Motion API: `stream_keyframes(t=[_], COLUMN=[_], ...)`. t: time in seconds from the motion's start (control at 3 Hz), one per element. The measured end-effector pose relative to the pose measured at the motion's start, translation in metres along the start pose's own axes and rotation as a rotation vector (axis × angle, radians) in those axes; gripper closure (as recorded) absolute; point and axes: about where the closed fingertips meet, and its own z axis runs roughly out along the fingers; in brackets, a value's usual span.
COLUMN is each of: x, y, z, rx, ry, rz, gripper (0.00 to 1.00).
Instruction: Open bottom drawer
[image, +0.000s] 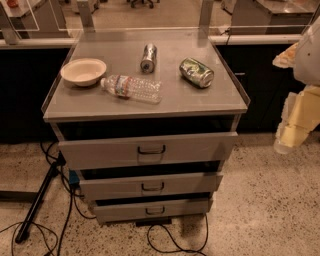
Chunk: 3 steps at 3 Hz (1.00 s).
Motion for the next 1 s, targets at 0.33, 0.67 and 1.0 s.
stream_keyframes(t=[0.33, 0.67, 1.0], x=[0.0, -0.002, -0.006], y=[0.002, 0.014, 0.04], z=[0.003, 0.022, 0.067], rx=[-0.004, -0.03, -0.118], ry=[-0.003, -0.022, -0.049], rz=[0.001, 0.008, 0.031], gripper=[0.0, 0.0, 0.0])
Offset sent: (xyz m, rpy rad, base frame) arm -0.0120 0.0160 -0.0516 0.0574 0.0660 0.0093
